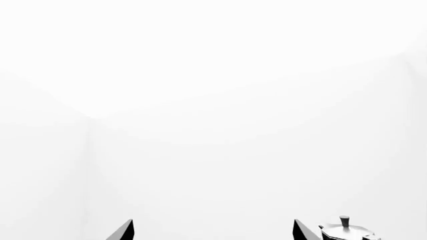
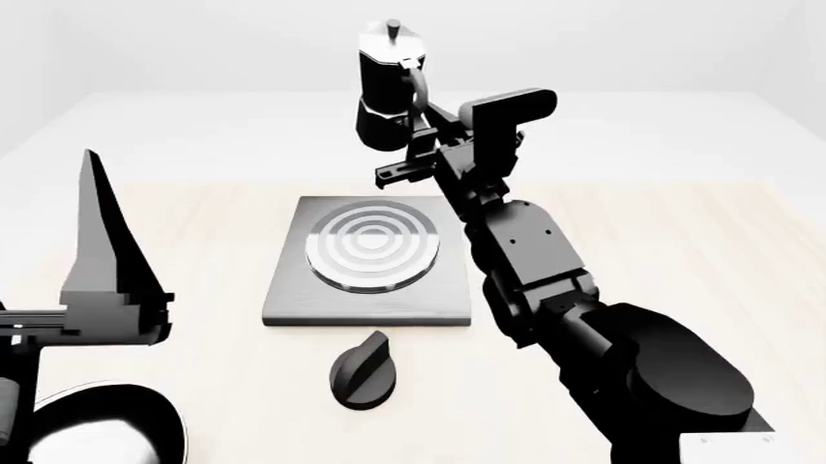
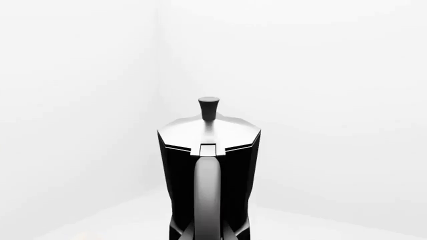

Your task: Turn on the stove and put the moka pot on it.

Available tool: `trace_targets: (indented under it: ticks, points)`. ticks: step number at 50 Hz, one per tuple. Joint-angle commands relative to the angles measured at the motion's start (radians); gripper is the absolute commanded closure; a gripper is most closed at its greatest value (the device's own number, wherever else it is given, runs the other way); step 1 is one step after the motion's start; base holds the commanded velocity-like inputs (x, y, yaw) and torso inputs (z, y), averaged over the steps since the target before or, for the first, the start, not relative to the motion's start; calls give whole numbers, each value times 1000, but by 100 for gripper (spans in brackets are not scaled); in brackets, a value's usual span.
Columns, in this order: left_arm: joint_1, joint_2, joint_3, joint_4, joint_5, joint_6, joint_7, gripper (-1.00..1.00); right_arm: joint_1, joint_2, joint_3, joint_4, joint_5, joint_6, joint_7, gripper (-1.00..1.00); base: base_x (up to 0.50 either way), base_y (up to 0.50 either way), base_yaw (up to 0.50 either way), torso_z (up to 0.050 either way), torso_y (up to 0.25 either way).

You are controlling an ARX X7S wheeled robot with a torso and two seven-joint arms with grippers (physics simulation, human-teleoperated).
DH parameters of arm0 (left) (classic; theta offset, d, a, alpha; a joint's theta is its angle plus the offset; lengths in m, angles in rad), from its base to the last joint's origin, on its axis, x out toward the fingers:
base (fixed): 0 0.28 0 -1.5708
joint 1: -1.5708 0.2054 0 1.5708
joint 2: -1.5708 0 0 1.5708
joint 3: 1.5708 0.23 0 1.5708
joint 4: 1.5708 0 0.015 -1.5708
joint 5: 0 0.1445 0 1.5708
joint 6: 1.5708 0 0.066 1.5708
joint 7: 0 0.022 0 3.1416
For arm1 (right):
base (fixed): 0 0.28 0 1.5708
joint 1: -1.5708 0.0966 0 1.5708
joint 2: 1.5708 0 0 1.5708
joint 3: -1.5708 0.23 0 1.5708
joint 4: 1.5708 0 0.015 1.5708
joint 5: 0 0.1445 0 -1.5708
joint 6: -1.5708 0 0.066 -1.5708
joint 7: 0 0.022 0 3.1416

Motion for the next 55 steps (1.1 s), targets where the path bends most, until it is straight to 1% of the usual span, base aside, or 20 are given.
trace_targets:
  ticks: [1,8,16,27,33,49,55]
  points:
    - [10,6,7,-15,10,15,4,-100,11,-1,38,-6,-34,-10,20,100,0,0,0,0,0]
    - [11,7,9,-19,7,16,5,-100,-13,-1,39,-6,-43,-21,21,100,0,0,0,1,-12]
    - [18,6,7,-19,9,27,9,-100,-14,-1,40,-4,-49,-16,21,100,0,0,0,15,-185]
    - [-2,3,19,-13,6,10,6,-100,6,-1,42,-16,-48,0,27,100,0,0,0,16,-134]
    - [11,6,16,-18,10,24,8,-100,4,-1,43,-36,-30,8,13,100,0,0,0,16,-127]
    - [25,9,12,-25,15,39,8,-100,50,-1,33,-83,-58,62,80,100,0,0,0,16,-125]
    - [30,7,5,-24,12,41,7,-100,65,-1,39,-98,-54,46,84,100,0,0,0,16,-124]
